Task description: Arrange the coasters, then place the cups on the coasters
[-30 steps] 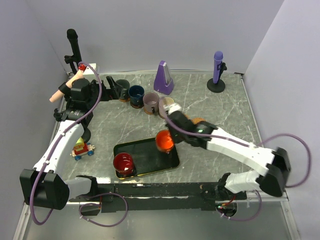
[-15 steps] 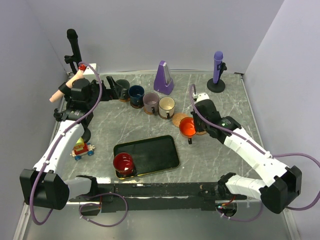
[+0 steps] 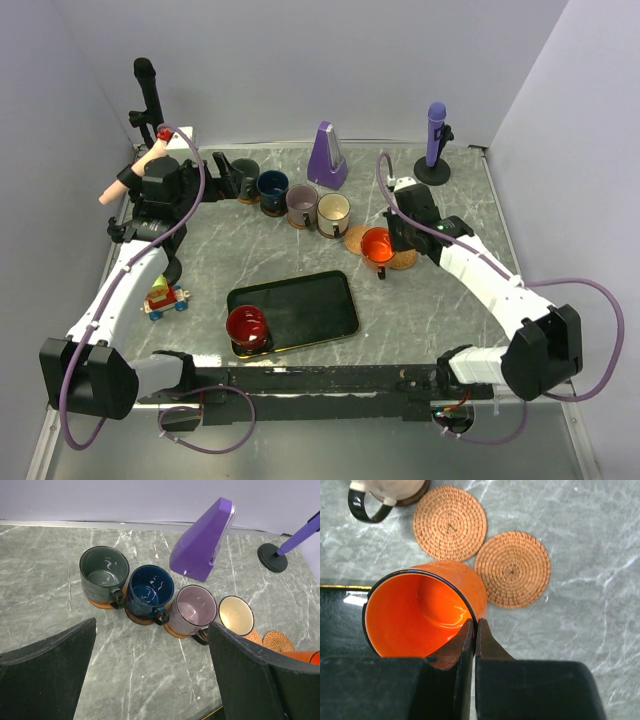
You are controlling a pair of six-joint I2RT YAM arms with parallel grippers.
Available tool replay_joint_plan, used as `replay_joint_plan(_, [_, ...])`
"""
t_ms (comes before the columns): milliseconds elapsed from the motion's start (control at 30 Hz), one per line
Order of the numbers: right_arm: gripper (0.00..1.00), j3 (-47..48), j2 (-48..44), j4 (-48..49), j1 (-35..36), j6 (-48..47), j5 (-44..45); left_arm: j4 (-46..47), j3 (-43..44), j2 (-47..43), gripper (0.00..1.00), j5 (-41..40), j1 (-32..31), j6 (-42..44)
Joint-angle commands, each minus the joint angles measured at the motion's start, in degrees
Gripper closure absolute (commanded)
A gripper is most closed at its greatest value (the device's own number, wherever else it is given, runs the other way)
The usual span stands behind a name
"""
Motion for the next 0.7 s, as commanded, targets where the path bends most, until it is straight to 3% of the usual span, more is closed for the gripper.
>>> replay_joint_plan(0, [1.00, 5.83, 2.32, 6.27, -1.62, -1.15, -2.30, 2.43, 0.05, -1.65, 0.03, -0.91, -0.23, 0.84])
replay_joint_plan(667, [1.00, 12.52, 17.18, 13.13, -5.05, -0.01, -5.73, 2.25, 0.22, -1.65, 0.03, -1.35, -0.23, 1.28])
